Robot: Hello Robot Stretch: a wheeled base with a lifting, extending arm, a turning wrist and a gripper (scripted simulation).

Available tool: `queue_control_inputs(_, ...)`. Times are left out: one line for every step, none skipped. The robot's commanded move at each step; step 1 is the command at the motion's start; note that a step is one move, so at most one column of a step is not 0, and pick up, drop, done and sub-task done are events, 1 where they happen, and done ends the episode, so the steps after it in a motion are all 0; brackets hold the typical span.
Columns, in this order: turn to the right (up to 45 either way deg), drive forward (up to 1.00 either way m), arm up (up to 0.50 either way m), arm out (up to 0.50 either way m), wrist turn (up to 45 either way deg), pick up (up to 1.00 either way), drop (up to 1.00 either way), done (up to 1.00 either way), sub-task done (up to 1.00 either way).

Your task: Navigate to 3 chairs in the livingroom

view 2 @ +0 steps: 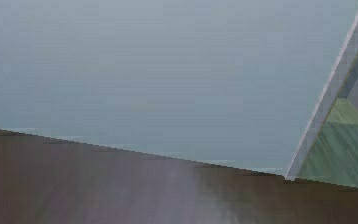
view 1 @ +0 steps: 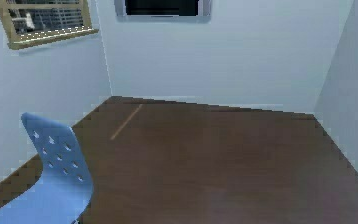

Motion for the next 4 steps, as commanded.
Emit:
queue_control_inputs(6.0,0.00,0.00,0.00,0.0,0.00,0.00,0.00,0.00)
queue_control_inputs(3.0,0.00,0.00,0.00,0.0,0.00,0.00,0.00,0.00)
queue_control_inputs(0.0,1.00,0.00,0.00,0.0,0.00,0.00,0.00,0.00)
queue_control_inputs(-39.0,0.00,0.00,0.00,0.0,0.00,0.00,0.00,0.00)
